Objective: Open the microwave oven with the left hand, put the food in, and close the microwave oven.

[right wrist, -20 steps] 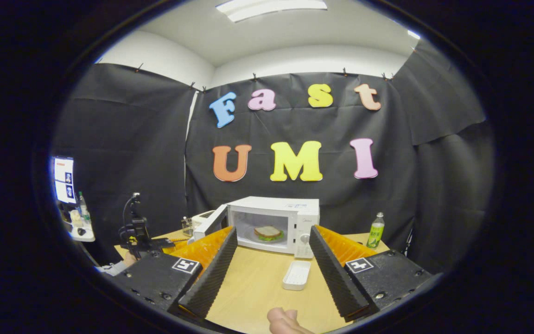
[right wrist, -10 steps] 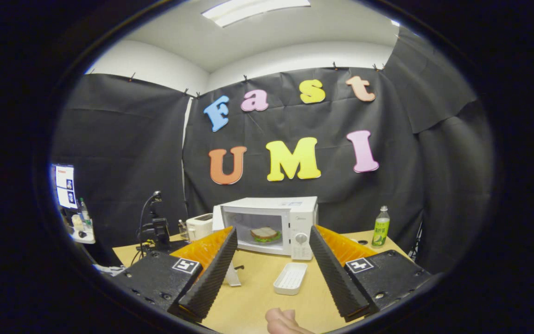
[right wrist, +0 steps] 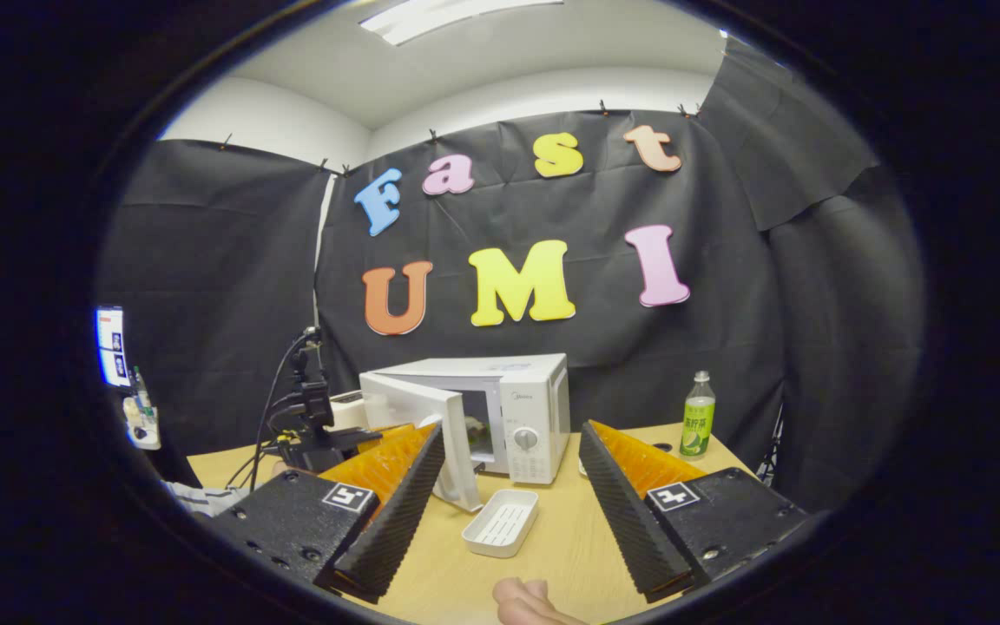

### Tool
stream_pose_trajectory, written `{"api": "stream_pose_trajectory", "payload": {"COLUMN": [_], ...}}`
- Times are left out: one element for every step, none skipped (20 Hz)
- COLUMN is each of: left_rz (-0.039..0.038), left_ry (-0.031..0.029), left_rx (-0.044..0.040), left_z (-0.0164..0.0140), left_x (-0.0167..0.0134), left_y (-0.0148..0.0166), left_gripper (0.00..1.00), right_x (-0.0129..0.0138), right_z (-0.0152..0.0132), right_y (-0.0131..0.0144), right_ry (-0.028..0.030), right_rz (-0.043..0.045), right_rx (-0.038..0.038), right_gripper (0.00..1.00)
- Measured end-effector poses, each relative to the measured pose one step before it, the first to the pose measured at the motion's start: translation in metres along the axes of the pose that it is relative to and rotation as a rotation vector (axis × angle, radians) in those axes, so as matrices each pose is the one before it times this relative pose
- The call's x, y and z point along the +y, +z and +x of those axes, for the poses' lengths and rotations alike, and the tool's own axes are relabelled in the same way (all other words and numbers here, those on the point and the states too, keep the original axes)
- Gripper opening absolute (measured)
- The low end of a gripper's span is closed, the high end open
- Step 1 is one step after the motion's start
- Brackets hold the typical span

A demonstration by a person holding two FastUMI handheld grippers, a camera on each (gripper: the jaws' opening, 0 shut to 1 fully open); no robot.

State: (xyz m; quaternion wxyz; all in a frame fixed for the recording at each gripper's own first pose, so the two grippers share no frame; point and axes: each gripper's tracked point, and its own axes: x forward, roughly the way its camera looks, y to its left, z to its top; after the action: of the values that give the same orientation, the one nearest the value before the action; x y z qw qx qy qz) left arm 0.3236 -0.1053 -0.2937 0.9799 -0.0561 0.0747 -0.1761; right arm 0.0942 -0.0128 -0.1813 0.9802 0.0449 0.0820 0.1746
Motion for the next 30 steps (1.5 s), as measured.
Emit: {"api": "stream_pose_trajectory", "payload": {"left_rz": [0.00884,0.00997,0.00223,-0.00318,-0.00197,0.00682,0.00820,0.01485,0.01320,0.00051,0.00017,0.00014,0.00034,-0.00479,-0.00528,-0.00314,-0.00801,-0.02042,-0.01478,-0.00113,0.01154,0.01110,0.00384,0.00437,-0.00432,-0.00223,0.00624,0.01935,0.01414,0.00092], "left_ry": [0.00774,0.00614,0.00695,0.01174,0.01909,0.02727,0.02525,0.01988,0.00415,0.01641,0.00494,0.00035,-0.00164,-0.00560,-0.00106,0.02633,0.01521,-0.01028,-0.01166,-0.00366,0.00228,-0.00381,-0.00710,0.00990,-0.00028,0.00244,0.01828,0.02971,0.00825,-0.00041], "left_rx": [0.00053,-0.00821,-0.00301,0.00889,0.01010,0.00896,0.00972,-0.02197,0.00272,0.00417,-0.01997,0.01505,-0.00810,0.00665,0.00995,0.02155,0.01907,0.01216,0.01576,0.01062,-0.00435,-0.00105,0.00025,0.00522,0.01716,-0.00369,-0.00455,-0.01267,-0.01614,-0.00243], "left_z": [0.01016,0.01042,0.01076,0.01022,0.00991,0.01041,0.00851,0.00485,0.00664,-0.00331,0.00379,-0.00142,0.00117,-0.00083,-0.00084,-0.00268,-0.00350,-0.00678,-0.00862,-0.01368,-0.01205,-0.01391,-0.01695,-0.01570,-0.01754,-0.01601,-0.01886,-0.01851,-0.01825,-0.01785], "left_x": [-0.00075,-0.00005,0.00044,0.00169,0.00201,0.00247,0.00262,0.00037,-0.00328,0.00160,-0.00085,-0.00046,0.00007,-0.00145,0.00180,0.00586,0.00499,-0.00237,-0.00356,-0.00101,0.00143,-0.00189,-0.00518,0.00050,-0.00154,-0.00080,0.00236,0.00573,0.00135,-0.00028], "left_y": [-0.00062,0.00123,-0.00003,-0.00386,-0.00200,-0.00166,-0.00093,0.00307,0.00097,-0.00164,0.00467,-0.00314,0.00092,-0.00074,0.00118,-0.00063,-0.00016,0.00161,0.00308,0.00294,0.00562,0.00382,0.00431,0.00321,0.00130,0.00407,0.00575,0.00682,0.00867,0.00642], "left_gripper": [0.00,0.00,0.00,0.00,0.00,0.00,0.00,0.00,0.00,0.00,0.00,0.00,0.00,0.00,0.00,0.00,0.00,0.00,0.00,0.00,0.00,0.22,0.06,0.24,0.42,0.60,0.76,0.82,0.84,0.89], "right_x": [-0.00626,-0.00706,-0.00918,-0.00668,-0.00461,-0.00531,-0.00476,-0.00384,-0.00428,-0.00328,-0.00357,-0.00273,-0.00081,-0.00016,-0.00023,-0.00025,0.00005,0.00035,-0.00045,-0.00031,-0.00015,0.00095,-0.00009,0.00127,0.00077,-0.00039,0.00036,0.00066,0.00113,0.00013], "right_z": [0.00241,0.00269,0.00514,0.00481,0.00458,0.00438,0.00225,0.00366,0.00217,0.00262,0.00224,0.00127,0.00079,-0.00018,-0.00068,-0.00184,-0.00358,-0.00374,-0.00444,-0.00438,-0.00488,-0.00500,-0.00490,-0.00512,-0.00572,-0.00689,-0.00823,-0.00870,-0.00808,-0.00767], "right_y": [-0.00279,-0.00362,-0.00439,-0.00320,-0.00332,-0.00309,-0.00541,-0.00279,-0.00131,-0.00194,-0.00279,-0.00099,-0.00081,-0.00082,0.00011,0.00082,0.00050,0.00326,0.00203,0.00238,0.00183,0.00380,0.00226,0.00093,0.00049,0.00265,0.00373,0.00448,0.00468,0.00571], "right_ry": [-0.00487,-0.00902,-0.01050,-0.00754,-0.00935,-0.00959,-0.00422,-0.00309,-0.00369,-0.00374,-0.00683,-0.00824,-0.00342,-0.00170,-0.00518,-0.00913,-0.00371,-0.00855,-0.01222,-0.01380,-0.01062,-0.01016,-0.01230,-0.01017,-0.01409,-0.01546,-0.01251,-0.00823,-0.00616,-0.01059], "right_rz": [-0.00052,0.00060,0.00274,0.00453,0.00665,0.00741,0.00071,0.00230,0.00680,0.00905,0.00715,0.00690,0.00632,0.00334,0.00140,-0.00096,-0.00263,-0.00091,-0.00287,-0.00401,-0.00446,0.00404,0.00702,0.00398,0.00220,-0.00043,-0.00241,-0.00380,-0.00433,-0.00077], "right_rx": [0.00311,0.00413,0.00377,0.00364,0.00401,0.00742,0.00895,0.00433,0.00120,0.00285,0.00479,0.00563,0.00405,0.00403,0.00298,0.00473,-0.00279,-0.00218,-0.00172,-0.00162,-0.00483,-0.00814,0.00088,0.00822,0.00854,0.00319,-0.00290,-0.00788,-0.00947,-0.00917], "right_gripper": [0.99,0.99,0.92,0.92,0.92,0.99,0.92,0.92,0.92,0.92,0.92,0.92,0.92,0.99,0.92,0.92,0.92,0.92,0.92,0.92,0.99,0.99,0.92,0.99,0.92,0.92,0.99,1.00,1.00,1.00]}}
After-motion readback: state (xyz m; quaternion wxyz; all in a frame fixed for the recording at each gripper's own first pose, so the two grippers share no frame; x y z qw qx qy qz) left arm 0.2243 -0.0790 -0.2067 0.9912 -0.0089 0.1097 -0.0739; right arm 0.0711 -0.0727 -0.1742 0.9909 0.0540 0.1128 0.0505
